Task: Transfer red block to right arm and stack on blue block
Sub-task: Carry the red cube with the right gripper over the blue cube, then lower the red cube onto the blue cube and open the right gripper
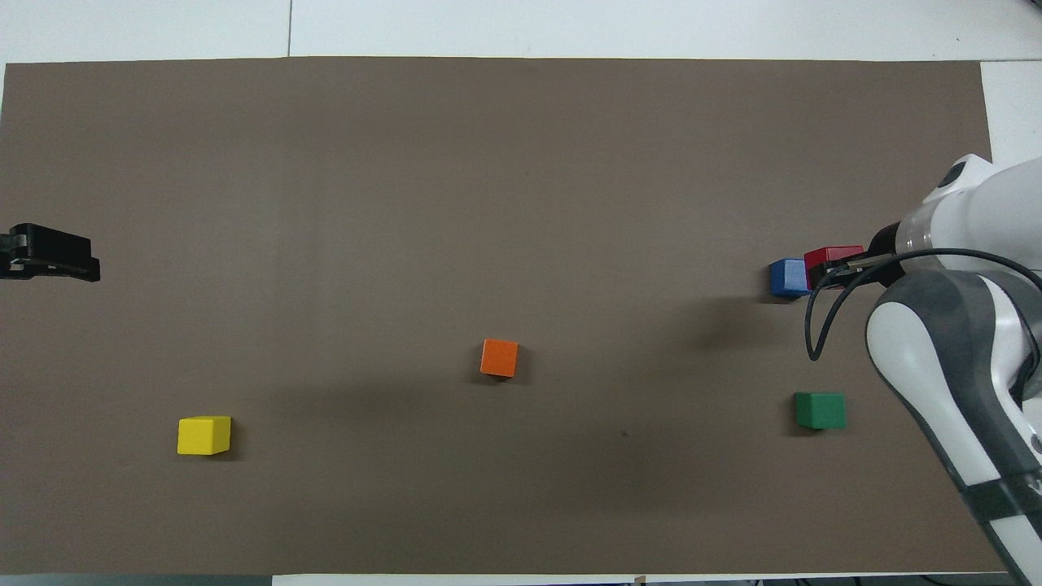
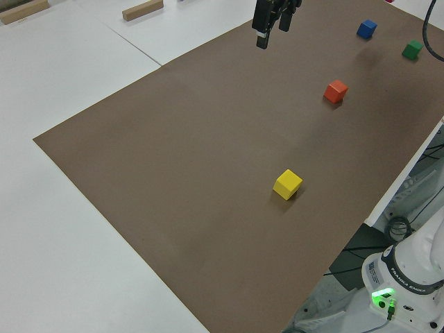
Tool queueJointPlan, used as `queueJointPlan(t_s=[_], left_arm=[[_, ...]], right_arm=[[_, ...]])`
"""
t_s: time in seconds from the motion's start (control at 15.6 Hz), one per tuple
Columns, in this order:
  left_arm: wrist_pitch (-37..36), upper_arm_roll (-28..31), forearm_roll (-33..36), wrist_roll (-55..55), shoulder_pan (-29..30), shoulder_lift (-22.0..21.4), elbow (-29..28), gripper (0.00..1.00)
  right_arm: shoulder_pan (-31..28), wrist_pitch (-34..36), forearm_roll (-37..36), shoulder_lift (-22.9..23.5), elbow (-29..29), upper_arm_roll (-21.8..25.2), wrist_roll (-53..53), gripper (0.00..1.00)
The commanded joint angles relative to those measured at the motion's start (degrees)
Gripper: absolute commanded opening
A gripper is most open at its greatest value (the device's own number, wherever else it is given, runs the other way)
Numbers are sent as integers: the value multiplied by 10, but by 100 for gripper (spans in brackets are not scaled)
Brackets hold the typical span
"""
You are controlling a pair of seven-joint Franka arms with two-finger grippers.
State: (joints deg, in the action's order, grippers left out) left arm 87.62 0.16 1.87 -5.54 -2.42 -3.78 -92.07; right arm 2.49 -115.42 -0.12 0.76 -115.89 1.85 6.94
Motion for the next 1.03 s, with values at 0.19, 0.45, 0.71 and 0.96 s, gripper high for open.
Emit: queueJointPlan(t_s=[0.19, 0.45, 0.71, 0.96], left_arm=[[-10, -39, -21, 5, 9, -13, -8, 100], [-14, -34, -21, 1, 4, -24, -21, 100], [-13, -33, -20, 3, -1, -23, -22, 100], [-15, -32, -20, 1, 0, -30, -22, 100]], right_arm=[[-8, -38, -28, 57, 0, -4, -20, 0], [-10, -51, -43, 81, 0, -3, -37, 0], [-8, -45, -67, 89, 0, -4, -66, 0], [-8, -47, -66, 88, 0, -4, -75, 0]])
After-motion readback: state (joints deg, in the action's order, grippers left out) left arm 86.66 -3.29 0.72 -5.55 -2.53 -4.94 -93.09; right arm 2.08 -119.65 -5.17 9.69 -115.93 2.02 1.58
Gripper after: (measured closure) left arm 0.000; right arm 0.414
